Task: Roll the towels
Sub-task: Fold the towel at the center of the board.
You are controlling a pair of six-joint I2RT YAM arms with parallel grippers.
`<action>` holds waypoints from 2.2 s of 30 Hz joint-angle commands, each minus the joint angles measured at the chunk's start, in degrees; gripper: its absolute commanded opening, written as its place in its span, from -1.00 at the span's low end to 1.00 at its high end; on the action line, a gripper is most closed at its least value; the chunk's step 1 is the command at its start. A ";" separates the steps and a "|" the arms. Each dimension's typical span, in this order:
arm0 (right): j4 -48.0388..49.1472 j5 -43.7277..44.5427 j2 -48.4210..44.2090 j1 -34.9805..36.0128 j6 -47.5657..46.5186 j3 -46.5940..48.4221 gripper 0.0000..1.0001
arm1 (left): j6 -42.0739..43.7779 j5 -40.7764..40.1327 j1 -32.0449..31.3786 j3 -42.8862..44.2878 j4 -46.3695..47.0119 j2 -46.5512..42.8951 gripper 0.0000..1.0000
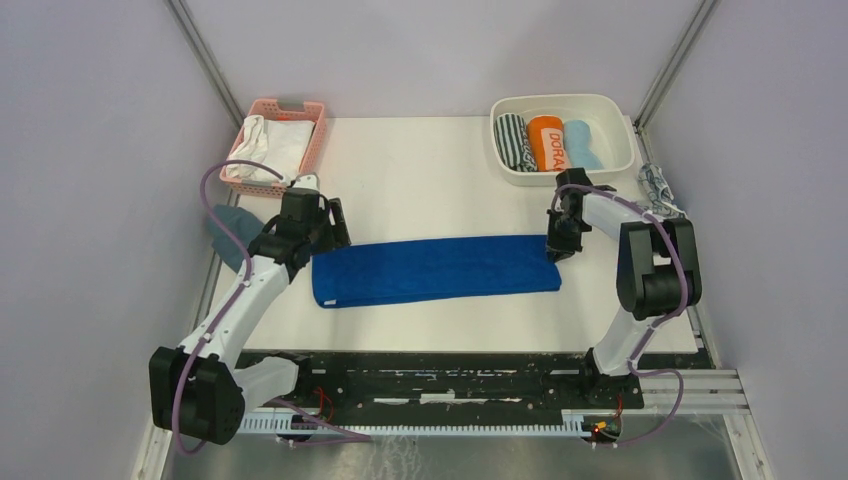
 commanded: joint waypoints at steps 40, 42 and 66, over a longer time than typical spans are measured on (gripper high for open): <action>-6.91 -8.97 -5.28 18.65 7.20 17.56 -0.99 | -15.26 24.04 -2.78 -9.08 19.27 13.67 0.51; -6.77 -8.88 -3.69 22.03 8.23 19.54 -0.99 | -16.13 24.54 -4.03 -9.58 21.21 15.52 0.47; -5.70 -7.71 10.17 40.75 18.79 34.39 -0.99 | -16.49 22.79 -8.98 -11.03 25.42 25.60 -0.75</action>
